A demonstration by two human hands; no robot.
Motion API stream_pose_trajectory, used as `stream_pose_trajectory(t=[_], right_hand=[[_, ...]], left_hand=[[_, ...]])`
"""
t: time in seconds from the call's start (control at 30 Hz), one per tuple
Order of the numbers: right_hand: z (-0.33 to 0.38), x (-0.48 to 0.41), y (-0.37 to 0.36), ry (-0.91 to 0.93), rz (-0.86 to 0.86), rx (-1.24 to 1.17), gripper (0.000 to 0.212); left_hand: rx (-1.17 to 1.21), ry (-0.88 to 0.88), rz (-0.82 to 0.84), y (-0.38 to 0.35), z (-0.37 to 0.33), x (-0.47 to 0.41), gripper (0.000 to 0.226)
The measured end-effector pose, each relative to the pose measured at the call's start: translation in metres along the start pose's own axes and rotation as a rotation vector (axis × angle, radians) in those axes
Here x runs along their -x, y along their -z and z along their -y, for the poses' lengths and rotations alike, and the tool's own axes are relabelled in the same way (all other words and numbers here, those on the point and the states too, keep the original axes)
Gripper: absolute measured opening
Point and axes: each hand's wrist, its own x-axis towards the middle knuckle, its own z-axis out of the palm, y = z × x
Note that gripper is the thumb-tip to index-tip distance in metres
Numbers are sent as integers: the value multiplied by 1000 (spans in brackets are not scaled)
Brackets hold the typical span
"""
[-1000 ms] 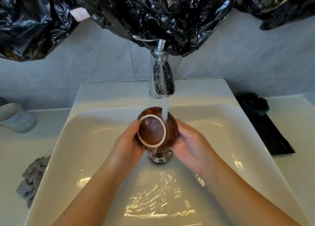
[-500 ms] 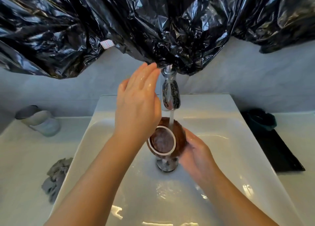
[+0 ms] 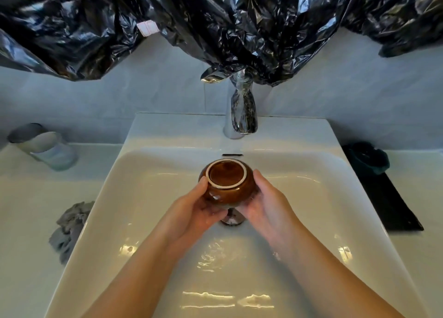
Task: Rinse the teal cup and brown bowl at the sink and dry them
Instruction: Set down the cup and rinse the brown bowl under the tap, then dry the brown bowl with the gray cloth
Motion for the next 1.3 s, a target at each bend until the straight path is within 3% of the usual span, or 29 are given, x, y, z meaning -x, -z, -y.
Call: stream_pose_trajectory(t=[0.1, 0.17, 0.23, 0.37, 0.47, 0.57, 0.73, 0.9, 0.97, 1.1, 1.3], right_hand=[[-1, -2, 6, 53, -89, 405, 34], [-1, -1, 8, 59, -82, 596, 31], [0, 3, 6, -32, 30, 544, 38], [0, 6, 6, -196, 261, 131, 67], [-2, 6, 8, -175, 281, 76, 51], [1, 7, 3, -56, 189, 202, 41], [7, 28, -23, 321, 8, 664, 68], [-2, 50, -42, 371, 7, 735, 69], [-10, 56, -49, 325, -15, 712, 67], [-27, 63, -57, 293, -48, 752, 67], [-36, 65, -55, 274, -74, 710, 63]], left_hand=[[79, -18, 49, 7, 1, 0, 31], [-60, -154, 70, 9, -2, 2, 36], [-420, -360, 41, 10, -2, 6, 33], [-1146, -820, 32, 7, 8, 12, 27], [-1486, -996, 180, 11, 10, 10, 29], [-1415, -1008, 48, 25, -8, 24, 30], [-1200, -993, -397, 83, -51, 60, 15], [-1150, -626, -737, 159, -71, 72, 17], [-1284, -457, -769, 193, -69, 64, 24], [-1529, -149, -643, 232, -50, 46, 68], [-1274, -410, -748, 219, -65, 47, 46]])
